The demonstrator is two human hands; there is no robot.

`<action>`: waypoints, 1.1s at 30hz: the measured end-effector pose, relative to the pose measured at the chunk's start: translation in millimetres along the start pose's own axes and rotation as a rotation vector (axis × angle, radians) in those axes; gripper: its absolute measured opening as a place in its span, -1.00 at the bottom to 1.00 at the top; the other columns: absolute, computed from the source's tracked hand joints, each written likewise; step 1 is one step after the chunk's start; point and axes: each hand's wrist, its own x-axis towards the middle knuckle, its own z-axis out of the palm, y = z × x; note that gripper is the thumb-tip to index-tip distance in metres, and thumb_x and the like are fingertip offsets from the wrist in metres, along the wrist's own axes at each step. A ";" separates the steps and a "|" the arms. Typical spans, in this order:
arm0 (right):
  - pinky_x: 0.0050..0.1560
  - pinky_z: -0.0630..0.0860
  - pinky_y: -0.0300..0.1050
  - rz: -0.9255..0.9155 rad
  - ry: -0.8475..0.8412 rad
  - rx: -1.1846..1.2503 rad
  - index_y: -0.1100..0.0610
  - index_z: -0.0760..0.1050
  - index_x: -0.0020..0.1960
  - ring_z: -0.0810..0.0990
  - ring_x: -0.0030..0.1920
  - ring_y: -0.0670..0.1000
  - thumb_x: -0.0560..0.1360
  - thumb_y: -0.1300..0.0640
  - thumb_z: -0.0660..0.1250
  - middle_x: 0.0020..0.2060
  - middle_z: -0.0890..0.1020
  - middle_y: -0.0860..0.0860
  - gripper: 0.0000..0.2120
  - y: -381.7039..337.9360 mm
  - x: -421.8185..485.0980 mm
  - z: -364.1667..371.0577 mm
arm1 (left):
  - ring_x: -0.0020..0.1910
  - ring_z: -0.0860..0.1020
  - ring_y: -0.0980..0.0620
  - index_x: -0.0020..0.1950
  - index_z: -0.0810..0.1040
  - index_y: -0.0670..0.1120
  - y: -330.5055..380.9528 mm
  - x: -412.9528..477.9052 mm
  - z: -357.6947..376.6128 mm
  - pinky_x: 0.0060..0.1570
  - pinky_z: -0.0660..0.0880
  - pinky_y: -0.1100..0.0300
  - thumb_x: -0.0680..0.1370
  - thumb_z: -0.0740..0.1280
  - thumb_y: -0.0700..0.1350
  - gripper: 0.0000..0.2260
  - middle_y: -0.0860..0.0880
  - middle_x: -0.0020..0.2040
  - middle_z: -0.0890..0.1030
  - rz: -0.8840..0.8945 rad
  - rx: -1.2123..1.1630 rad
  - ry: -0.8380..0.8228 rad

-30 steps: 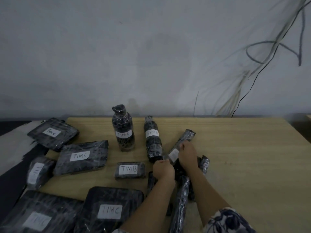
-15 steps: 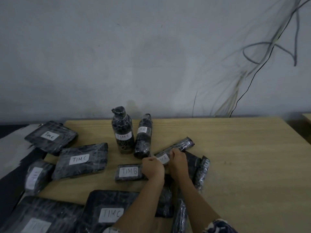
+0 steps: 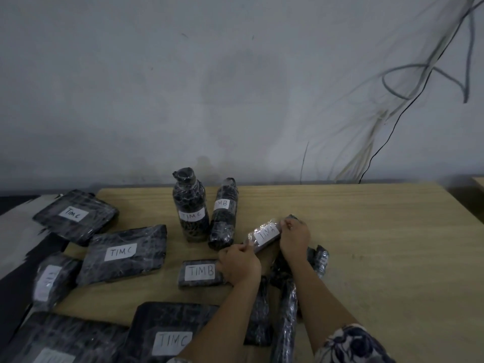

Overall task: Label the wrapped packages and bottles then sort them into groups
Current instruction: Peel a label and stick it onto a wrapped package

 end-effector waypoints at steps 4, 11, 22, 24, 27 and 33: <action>-0.04 0.25 -0.37 -0.031 -0.047 0.003 0.39 0.61 0.00 0.51 0.06 0.16 0.51 0.32 0.29 0.06 0.55 0.23 -0.83 4.3 12.1 1.1 | 0.18 0.43 -0.16 0.09 0.61 -0.09 0.8 0.8 4.7 0.13 0.45 -0.04 0.54 0.28 0.09 -0.71 -0.12 0.20 0.46 -0.035 0.054 -0.020; -0.13 0.26 -0.50 0.017 -0.101 -0.046 0.33 0.61 0.03 0.51 0.09 0.14 0.50 0.30 0.29 0.09 0.55 0.19 -0.82 14.3 21.0 6.2 | 0.27 0.34 -0.16 0.16 0.58 -0.14 0.1 1.1 9.7 0.12 0.41 -0.02 0.56 0.25 0.09 -0.65 -0.14 0.21 0.49 -0.054 0.171 -0.012; 0.31 0.33 0.08 0.055 -0.095 -0.205 0.20 0.35 0.39 0.31 0.32 0.28 0.55 0.14 0.26 0.33 0.33 0.30 -0.58 15.1 19.2 8.3 | 0.35 0.26 -0.18 0.31 0.31 -0.20 8.9 -2.9 8.2 0.20 0.37 -0.02 0.55 0.31 0.01 -0.56 -0.20 0.34 0.33 -0.040 0.183 0.015; 0.26 0.36 0.07 0.078 -0.118 -0.182 0.23 0.29 0.41 0.37 0.26 0.27 0.54 0.13 0.26 0.27 0.39 0.29 -0.53 11.1 20.2 6.1 | 0.34 0.27 -0.19 0.30 0.34 -0.22 7.1 -1.3 9.6 0.24 0.33 -0.02 0.56 0.29 -0.01 -0.58 -0.22 0.34 0.32 -0.028 0.189 0.005; 0.24 0.36 0.00 0.132 -0.127 -0.068 0.27 0.20 0.45 0.36 0.27 0.25 0.52 0.17 0.31 0.33 0.28 0.26 -0.43 5.8 19.6 -1.4 | 0.34 0.26 -0.20 0.30 0.37 -0.25 4.2 1.2 9.7 0.30 0.27 0.00 0.57 0.27 -0.01 -0.59 -0.24 0.34 0.32 -0.041 0.187 -0.004; 0.19 0.36 -0.07 0.222 -0.052 0.079 0.27 0.18 0.46 0.39 0.23 0.21 0.50 0.23 0.33 0.36 0.18 0.19 -0.41 -0.5 15.5 -18.0 | 0.31 0.29 -0.22 0.27 0.40 -0.24 0.1 7.1 8.0 0.32 0.25 -0.02 0.60 0.21 -0.04 -0.66 -0.25 0.32 0.39 -0.019 0.212 -0.016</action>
